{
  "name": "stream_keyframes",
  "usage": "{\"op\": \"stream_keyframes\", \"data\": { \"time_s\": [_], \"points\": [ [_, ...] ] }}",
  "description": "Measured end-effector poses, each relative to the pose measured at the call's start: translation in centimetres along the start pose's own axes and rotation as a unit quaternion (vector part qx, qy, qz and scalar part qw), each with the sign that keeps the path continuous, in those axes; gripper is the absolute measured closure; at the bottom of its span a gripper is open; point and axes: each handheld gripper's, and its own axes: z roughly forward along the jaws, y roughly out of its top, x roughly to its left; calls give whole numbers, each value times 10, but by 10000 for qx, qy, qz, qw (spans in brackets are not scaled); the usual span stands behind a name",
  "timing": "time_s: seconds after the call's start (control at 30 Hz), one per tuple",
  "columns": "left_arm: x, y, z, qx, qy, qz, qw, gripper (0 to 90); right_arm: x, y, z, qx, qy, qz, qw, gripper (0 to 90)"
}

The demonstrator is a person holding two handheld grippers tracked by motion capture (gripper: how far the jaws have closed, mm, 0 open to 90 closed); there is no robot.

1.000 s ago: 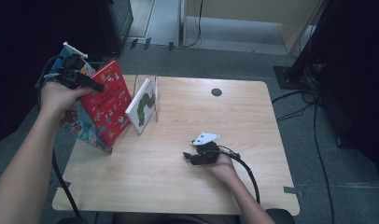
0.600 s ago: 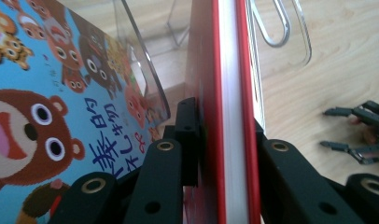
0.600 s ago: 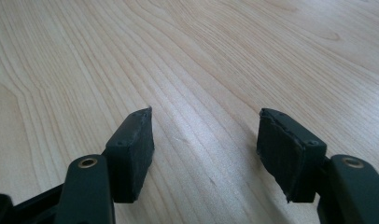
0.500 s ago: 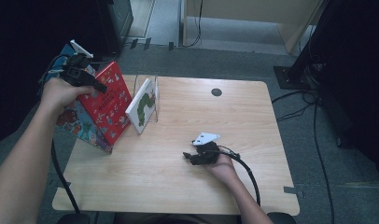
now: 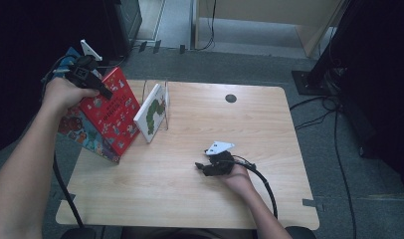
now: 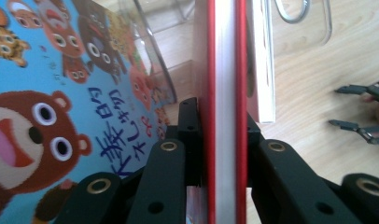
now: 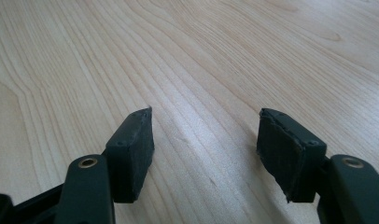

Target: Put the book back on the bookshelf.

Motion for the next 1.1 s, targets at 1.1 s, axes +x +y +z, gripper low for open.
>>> {"op": "stream_keyframes", "data": {
  "time_s": [1.1],
  "points": [
    [25,31,10,-591,-102,-774,9952,798,2,0,0,-10,44,-62,10000,363]
  ]
}}
